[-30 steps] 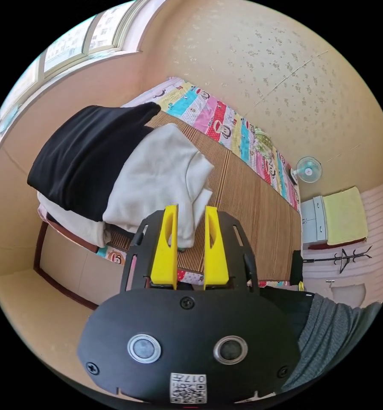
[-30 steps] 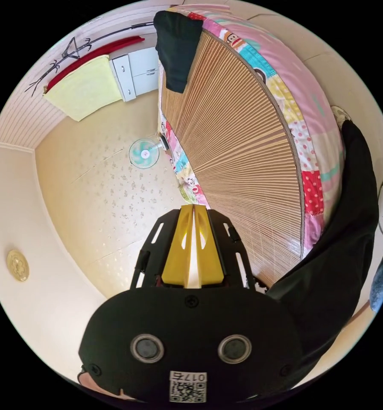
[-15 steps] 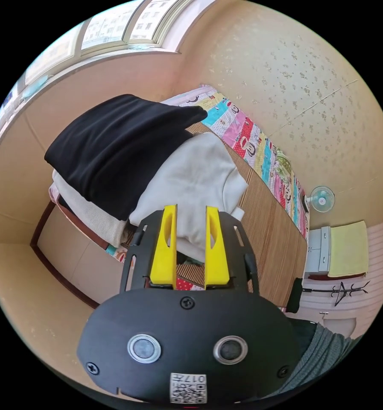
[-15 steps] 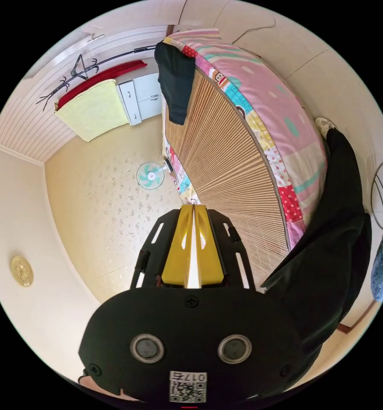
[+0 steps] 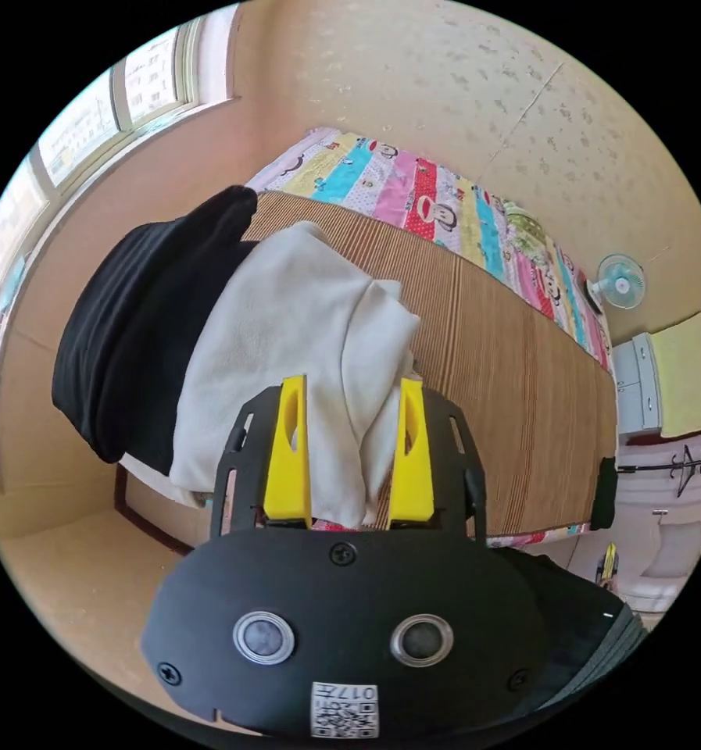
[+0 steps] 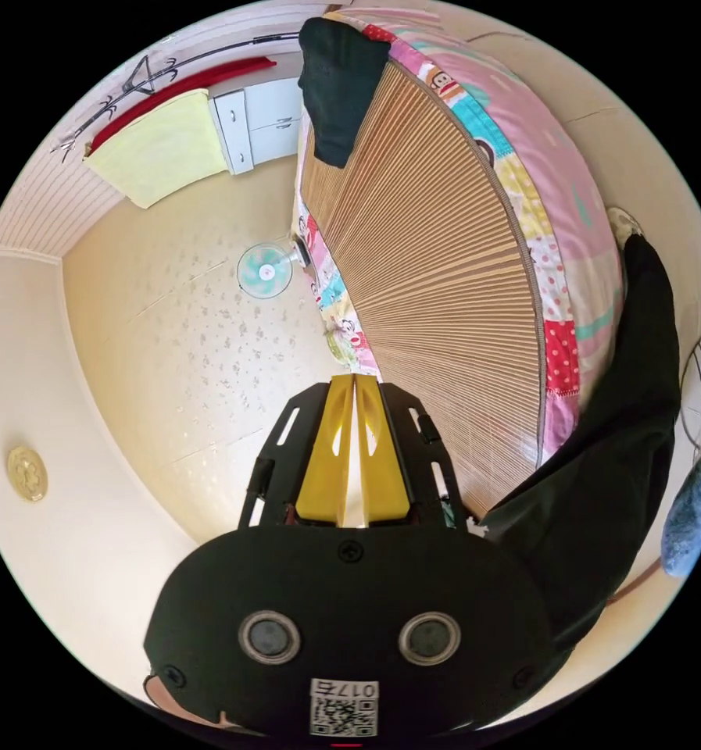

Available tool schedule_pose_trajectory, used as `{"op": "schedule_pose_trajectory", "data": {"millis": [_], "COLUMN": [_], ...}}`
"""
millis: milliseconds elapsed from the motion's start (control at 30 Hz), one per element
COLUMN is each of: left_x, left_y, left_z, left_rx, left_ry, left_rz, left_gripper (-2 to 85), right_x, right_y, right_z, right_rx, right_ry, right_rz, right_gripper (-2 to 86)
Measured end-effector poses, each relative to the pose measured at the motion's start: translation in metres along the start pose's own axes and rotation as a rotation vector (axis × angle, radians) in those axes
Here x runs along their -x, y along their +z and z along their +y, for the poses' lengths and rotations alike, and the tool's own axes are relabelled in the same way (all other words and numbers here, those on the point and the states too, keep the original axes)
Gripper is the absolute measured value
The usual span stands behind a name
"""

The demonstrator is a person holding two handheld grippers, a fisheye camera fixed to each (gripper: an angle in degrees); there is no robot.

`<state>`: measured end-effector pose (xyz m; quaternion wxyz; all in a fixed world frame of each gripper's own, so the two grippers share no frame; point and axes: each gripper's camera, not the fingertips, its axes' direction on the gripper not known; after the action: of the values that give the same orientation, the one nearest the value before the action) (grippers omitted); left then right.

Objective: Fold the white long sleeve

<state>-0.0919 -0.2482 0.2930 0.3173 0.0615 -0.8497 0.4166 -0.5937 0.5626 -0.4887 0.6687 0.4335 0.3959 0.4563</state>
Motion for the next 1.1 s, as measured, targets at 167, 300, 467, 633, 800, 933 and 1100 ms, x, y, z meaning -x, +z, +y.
{"op": "schedule_pose_trajectory", "data": {"millis": [167,300,467,633,800,933,1100], "left_x": [0.013,0.069,0.098,0.023,-0.086,-0.181,-0.292], "left_y": [0.035,-0.019,-0.157,-0.235,-0.275,-0.266,-0.221], "left_z": [0.015,0.056,0.127,0.185,0.251,0.288,0.342], "left_rx": [0.143,-0.06,-0.534,-0.788,-0.901,-0.747,-0.452], "left_ry": [-0.029,-0.201,0.062,0.612,1.261,1.481,1.5], "left_rz": [0.078,0.412,0.777,1.2,1.719,2.128,2.279], "left_gripper": [8.0,4.4,-0.2,-0.9,-1.0,-1.0,-1.0], "right_x": [0.0,0.009,0.074,0.167,0.264,0.311,0.329], "right_y": [0.028,0.046,0.078,0.131,0.175,0.189,0.174], "right_z": [0.018,0.036,0.058,0.132,0.264,0.363,0.441], "right_rx": [0.087,0.152,0.424,0.79,1.141,1.362,1.443], "right_ry": [-0.009,-0.048,-0.31,-0.746,-1.139,-1.335,-1.384], "right_rz": [-0.045,-0.221,-0.164,0.073,-0.135,-0.269,-0.511], "right_gripper": [0.3,0.3,0.5,1.2,5.0,13.1,17.5]}}
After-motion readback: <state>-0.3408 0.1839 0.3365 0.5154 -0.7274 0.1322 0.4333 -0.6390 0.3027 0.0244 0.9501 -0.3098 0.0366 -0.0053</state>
